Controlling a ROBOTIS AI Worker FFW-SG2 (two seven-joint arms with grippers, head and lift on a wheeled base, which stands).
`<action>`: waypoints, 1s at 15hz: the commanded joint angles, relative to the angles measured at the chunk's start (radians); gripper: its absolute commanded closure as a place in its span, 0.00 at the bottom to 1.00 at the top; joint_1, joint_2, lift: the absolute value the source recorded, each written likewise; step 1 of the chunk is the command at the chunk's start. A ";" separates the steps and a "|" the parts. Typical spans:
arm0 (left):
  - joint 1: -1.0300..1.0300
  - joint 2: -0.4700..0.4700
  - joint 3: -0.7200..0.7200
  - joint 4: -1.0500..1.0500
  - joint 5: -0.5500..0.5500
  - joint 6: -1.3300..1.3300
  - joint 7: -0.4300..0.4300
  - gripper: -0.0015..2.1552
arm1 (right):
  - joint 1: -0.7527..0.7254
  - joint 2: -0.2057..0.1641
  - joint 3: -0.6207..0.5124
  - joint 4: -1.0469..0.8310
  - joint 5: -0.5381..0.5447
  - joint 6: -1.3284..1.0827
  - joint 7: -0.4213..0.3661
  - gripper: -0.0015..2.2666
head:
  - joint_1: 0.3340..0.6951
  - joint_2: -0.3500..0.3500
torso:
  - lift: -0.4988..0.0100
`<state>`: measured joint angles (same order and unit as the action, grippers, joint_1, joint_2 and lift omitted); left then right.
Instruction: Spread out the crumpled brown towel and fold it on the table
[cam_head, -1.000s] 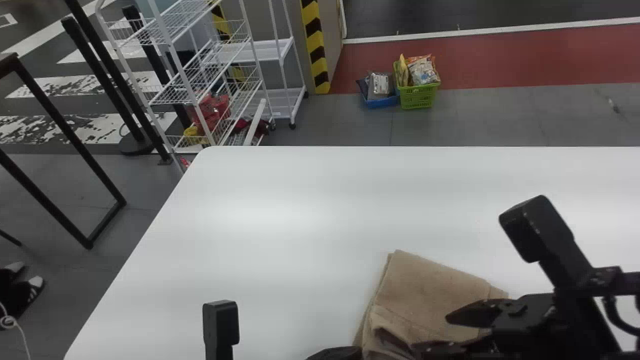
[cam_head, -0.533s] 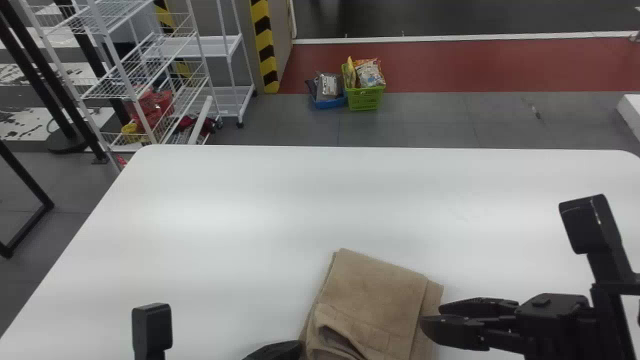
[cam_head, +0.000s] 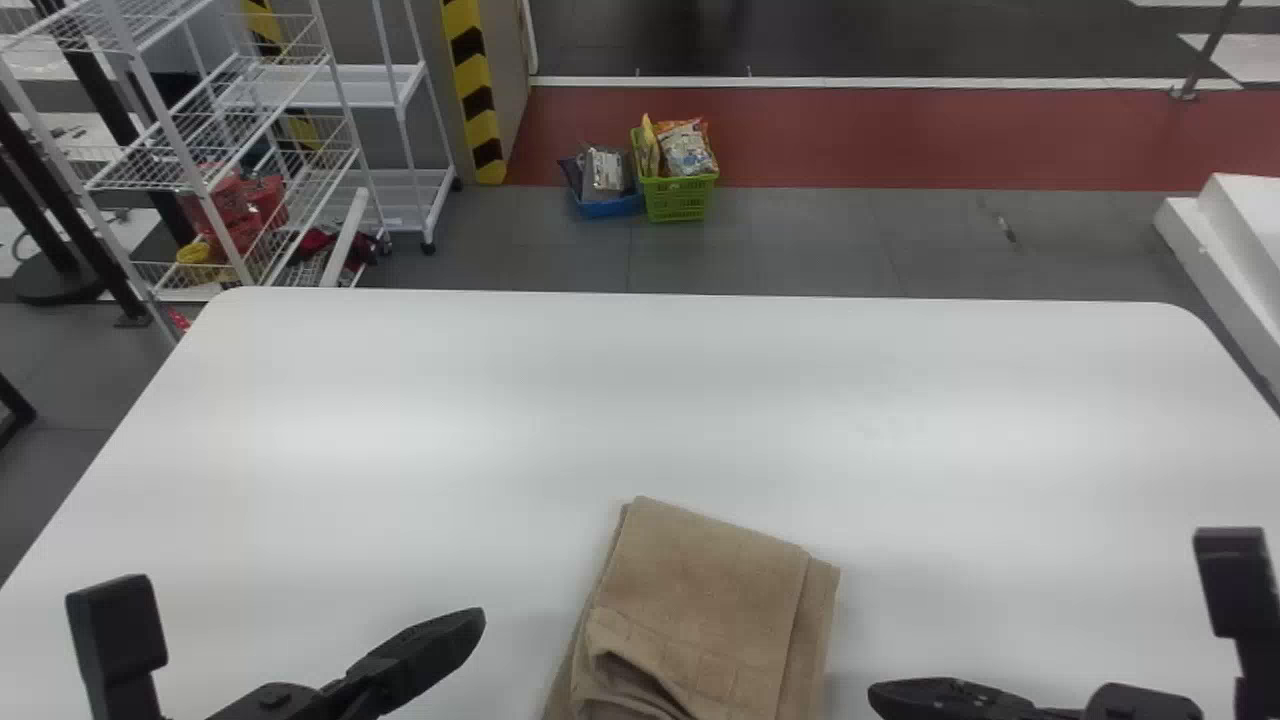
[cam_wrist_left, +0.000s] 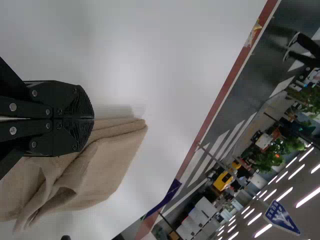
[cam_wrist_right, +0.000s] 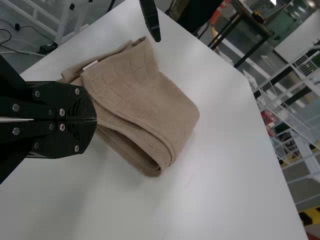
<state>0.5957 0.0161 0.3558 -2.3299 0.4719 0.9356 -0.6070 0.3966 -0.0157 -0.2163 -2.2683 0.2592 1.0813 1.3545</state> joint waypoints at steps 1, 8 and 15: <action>-0.002 -0.002 0.025 0.009 0.016 -0.016 -0.005 0.99 | 0.070 0.014 -0.034 0.061 -0.098 -0.278 -0.051 0.95 | 1.00 0.60 | 0.73; -0.008 -0.002 0.040 0.069 0.025 -0.053 -0.022 0.99 | 0.011 0.017 0.015 0.231 -0.075 -0.548 -0.328 0.94 | 1.00 0.59 | 0.73; -0.019 -0.002 0.068 0.078 0.068 -0.053 -0.036 0.99 | -0.170 0.017 0.164 0.403 0.003 -0.533 -0.400 0.95 | 1.00 0.67 | 0.73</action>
<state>0.5767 0.0137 0.4111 -2.2483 0.5207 0.8829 -0.6376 0.2629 0.0000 -0.0825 -1.8999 0.2493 0.5425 0.9618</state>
